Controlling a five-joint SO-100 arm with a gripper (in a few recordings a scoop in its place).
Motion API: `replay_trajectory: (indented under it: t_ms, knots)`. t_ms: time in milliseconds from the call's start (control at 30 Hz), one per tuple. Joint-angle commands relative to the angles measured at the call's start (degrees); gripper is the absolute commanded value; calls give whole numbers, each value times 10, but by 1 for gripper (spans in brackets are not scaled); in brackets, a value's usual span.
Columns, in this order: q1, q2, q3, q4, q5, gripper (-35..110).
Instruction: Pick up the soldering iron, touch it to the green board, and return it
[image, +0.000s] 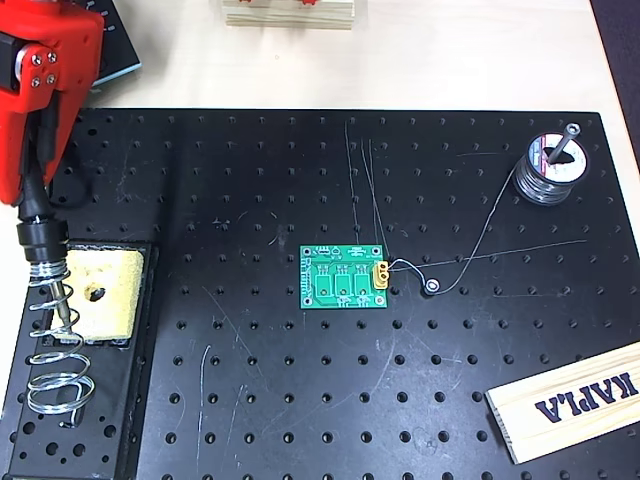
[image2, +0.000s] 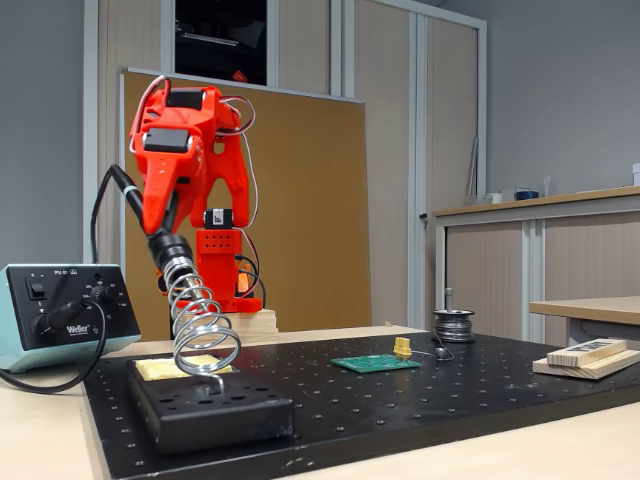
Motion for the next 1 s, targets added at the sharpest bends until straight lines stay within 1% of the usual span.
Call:
replay_trajectory:
  t_ms: [0, 333, 633, 767, 967]
  knots:
    - [3, 53, -3, 36, 2, 0]
    - [60, 213, 117, 48, -4, 0]
    - [121, 382, 190, 134, -28, 0]
    - [110, 425, 201, 167, -25, 0]
    - [37, 454, 225, 184, -4, 0]
